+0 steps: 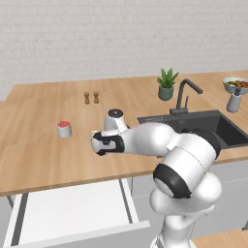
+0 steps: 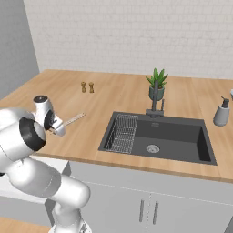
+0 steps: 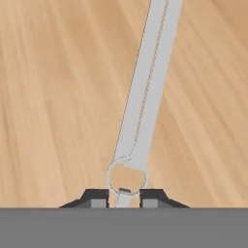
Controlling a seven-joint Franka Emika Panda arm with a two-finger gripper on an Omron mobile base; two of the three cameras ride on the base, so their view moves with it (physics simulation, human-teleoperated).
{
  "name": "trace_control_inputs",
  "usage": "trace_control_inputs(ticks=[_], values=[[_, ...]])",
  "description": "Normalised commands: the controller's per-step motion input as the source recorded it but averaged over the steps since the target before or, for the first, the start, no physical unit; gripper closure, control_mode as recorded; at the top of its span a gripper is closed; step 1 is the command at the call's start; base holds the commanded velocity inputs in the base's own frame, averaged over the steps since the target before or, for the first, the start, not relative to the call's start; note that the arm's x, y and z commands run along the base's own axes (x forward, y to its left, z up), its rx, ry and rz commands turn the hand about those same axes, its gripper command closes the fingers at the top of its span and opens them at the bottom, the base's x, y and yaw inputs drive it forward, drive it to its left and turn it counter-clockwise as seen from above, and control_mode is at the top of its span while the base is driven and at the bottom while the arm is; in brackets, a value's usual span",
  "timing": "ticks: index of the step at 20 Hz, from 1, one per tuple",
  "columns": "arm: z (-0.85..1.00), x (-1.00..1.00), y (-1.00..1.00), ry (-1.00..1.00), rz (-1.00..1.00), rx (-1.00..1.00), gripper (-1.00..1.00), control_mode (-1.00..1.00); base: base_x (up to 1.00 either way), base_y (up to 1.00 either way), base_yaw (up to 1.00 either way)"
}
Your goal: Pick the tongs from the drawer and place it on the counter.
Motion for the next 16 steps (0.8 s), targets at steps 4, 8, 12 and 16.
trace_control_inputs(ticks=[4,8,12,16], values=[[-0.5,0.13,0.0,0.0,0.06,0.14,1.0,-1.0,0.0,0.0,0.0],[-0.33,0.09,0.0,0.0,0.0,0.08,1.0,-1.0,0.0,0.0,0.0],[-0.03,0.02,0.0,0.0,0.0,0.0,-1.0,-1.0,0.0,0.0,0.0],[0.39,-0.09,0.01,0.02,0.0,-0.09,-1.0,-1.0,0.0,0.0,0.0]])
